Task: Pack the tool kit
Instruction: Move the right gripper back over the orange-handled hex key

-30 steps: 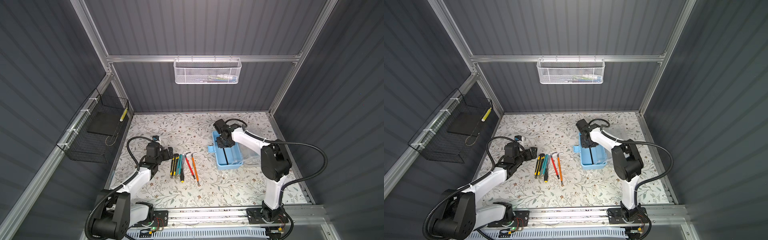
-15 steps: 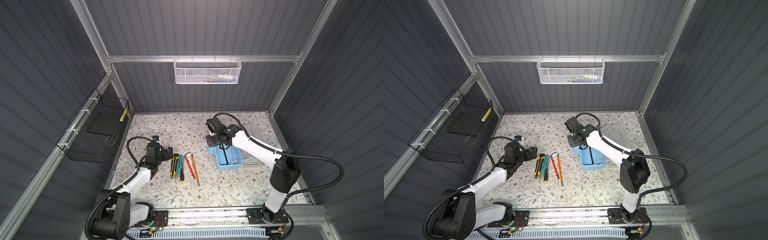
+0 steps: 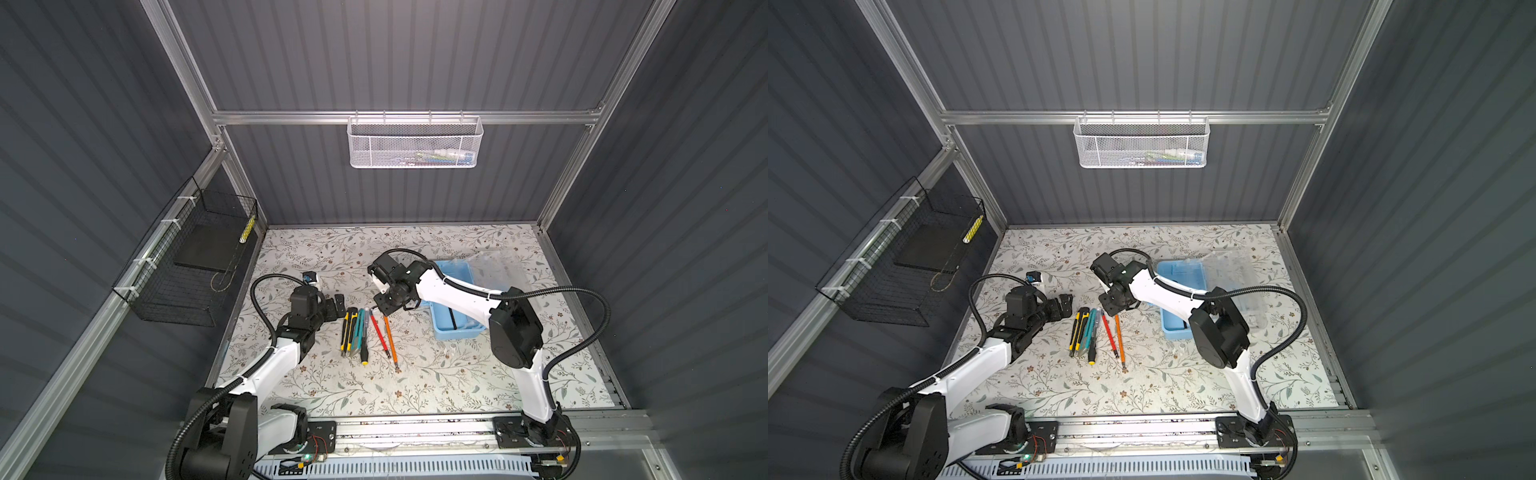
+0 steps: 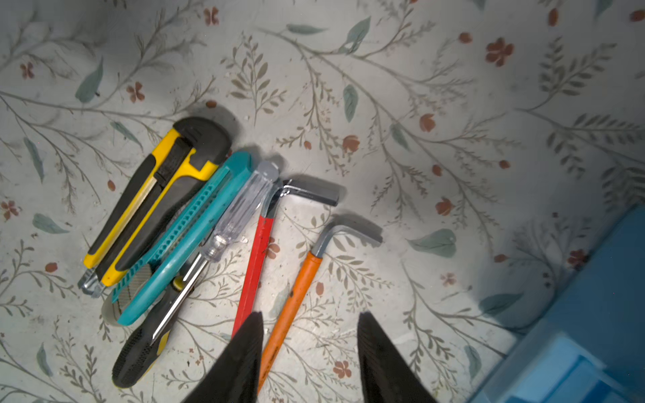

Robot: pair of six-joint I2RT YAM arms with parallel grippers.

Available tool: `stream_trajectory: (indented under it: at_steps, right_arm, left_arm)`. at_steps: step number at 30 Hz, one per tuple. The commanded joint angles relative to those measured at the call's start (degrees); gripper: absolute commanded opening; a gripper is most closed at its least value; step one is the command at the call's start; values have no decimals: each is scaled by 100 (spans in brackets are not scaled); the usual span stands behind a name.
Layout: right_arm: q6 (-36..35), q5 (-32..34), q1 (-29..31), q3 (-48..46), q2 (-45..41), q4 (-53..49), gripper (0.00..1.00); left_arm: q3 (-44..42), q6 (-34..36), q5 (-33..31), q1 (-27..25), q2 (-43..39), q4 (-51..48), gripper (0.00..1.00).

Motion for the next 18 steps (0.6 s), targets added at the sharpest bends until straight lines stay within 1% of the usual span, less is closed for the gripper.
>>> stream_trajectory:
  at_steps: [1, 4, 10, 18]
  right_arm:
    - [-97, -97, 70, -36, 44, -274, 47]
    - [-79, 67, 165, -253, 4, -217, 46]
    - [88, -61, 273, -490, 64, -173, 46]
    - [195, 22, 462, -743, 138, -127, 46]
  left_arm:
    - [23, 11, -60, 30, 30, -113, 100]
    - [59, 6, -76, 29, 69, -130, 100]
    - [68, 17, -52, 30, 97, -140, 100]
    - [78, 15, -52, 30, 115, -148, 100]
